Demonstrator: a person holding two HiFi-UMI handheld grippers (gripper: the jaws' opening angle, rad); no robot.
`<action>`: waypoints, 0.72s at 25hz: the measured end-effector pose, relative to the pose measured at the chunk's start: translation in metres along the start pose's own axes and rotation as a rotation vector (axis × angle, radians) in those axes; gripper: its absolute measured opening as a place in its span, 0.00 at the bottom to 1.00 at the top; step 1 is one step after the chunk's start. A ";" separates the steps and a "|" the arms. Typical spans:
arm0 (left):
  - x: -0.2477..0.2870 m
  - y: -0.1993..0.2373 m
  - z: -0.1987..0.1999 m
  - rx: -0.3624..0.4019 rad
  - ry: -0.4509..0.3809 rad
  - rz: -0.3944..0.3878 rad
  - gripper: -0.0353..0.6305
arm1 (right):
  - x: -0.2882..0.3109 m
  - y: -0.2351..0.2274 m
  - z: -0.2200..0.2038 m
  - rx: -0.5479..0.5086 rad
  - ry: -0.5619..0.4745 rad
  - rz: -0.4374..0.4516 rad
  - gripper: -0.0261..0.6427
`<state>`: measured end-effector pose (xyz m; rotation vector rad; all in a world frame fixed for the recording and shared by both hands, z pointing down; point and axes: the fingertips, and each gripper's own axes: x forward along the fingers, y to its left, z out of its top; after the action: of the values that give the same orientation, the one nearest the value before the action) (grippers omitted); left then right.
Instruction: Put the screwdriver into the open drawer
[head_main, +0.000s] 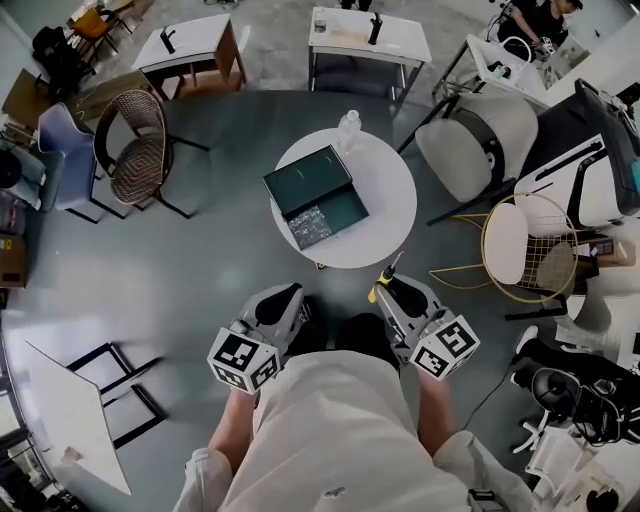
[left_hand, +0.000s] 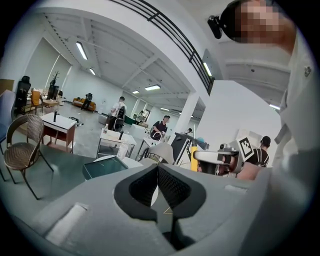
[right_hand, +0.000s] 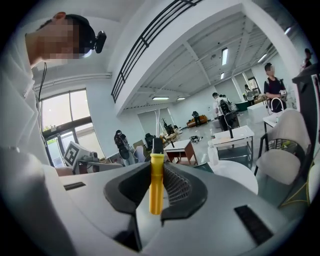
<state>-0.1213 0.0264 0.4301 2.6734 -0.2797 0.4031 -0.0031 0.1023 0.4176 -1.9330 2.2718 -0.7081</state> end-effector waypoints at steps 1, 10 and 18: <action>0.001 0.004 -0.004 -0.001 0.013 -0.008 0.07 | 0.001 -0.001 -0.003 0.008 0.002 -0.012 0.16; 0.021 0.014 -0.006 -0.032 0.028 -0.002 0.07 | 0.006 -0.024 -0.018 0.047 0.067 -0.023 0.16; 0.026 0.035 0.013 -0.071 -0.043 0.140 0.07 | 0.046 -0.050 0.019 -0.019 0.075 0.099 0.16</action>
<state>-0.1029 -0.0137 0.4399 2.6039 -0.4866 0.3713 0.0398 0.0482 0.4303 -1.8172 2.4072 -0.7625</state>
